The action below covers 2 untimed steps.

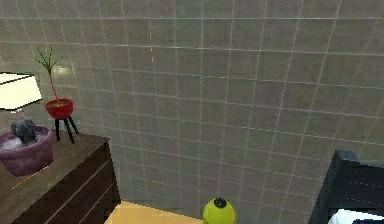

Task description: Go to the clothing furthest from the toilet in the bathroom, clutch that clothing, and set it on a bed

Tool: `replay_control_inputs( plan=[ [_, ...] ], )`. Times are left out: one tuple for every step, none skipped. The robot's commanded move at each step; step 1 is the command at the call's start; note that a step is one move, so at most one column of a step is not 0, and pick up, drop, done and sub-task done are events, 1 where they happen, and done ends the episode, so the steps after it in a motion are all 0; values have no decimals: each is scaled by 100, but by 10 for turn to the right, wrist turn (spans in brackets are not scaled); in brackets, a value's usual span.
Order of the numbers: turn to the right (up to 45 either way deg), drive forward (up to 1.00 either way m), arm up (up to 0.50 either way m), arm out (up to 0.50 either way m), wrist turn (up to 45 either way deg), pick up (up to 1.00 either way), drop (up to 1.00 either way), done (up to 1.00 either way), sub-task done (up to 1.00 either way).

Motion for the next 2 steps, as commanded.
replay_control_inputs(
  plan=[
    [0, 0, 10, 0, 0, 0, 0, 0, 0],
    [0, 0, 0, -8, 0, 0, 0, 0, 0]
  ],
)
